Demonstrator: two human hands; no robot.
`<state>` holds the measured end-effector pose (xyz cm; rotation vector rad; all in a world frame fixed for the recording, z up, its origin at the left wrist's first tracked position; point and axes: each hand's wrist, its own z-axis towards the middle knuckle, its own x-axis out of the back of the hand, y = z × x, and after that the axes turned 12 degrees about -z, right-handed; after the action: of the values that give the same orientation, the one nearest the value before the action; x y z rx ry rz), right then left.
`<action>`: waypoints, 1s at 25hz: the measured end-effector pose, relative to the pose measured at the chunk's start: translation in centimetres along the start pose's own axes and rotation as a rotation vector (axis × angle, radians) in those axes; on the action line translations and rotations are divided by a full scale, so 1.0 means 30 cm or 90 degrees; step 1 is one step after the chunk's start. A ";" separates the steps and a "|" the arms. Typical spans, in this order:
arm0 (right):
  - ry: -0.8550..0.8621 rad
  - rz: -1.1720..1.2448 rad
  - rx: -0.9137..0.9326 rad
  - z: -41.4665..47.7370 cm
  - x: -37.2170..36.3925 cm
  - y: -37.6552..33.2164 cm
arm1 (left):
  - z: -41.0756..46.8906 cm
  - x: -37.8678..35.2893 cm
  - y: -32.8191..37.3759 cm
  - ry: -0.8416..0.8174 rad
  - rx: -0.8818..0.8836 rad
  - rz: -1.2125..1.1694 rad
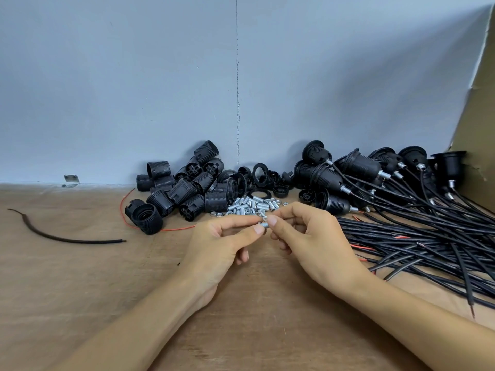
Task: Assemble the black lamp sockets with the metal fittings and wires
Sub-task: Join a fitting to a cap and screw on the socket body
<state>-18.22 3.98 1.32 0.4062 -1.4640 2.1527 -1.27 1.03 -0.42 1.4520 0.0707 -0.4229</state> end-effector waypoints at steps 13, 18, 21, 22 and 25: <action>-0.036 -0.010 0.004 0.004 0.001 0.015 | 0.002 0.007 0.008 0.004 0.019 -0.027; -0.045 0.086 -0.005 0.007 -0.005 0.012 | 0.004 0.003 0.005 0.014 0.016 -0.029; -0.040 0.101 -0.006 0.006 -0.009 0.016 | 0.008 0.004 0.004 0.019 0.020 -0.044; -0.041 0.108 -0.015 0.007 -0.009 0.017 | 0.009 0.004 0.003 0.019 0.019 -0.047; -0.048 0.108 -0.047 0.009 -0.013 0.020 | 0.009 0.009 0.002 0.012 0.014 -0.044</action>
<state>-18.23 3.46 0.75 0.3518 -1.6682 2.2276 -1.07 0.71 -0.39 1.4777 0.1322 -0.4674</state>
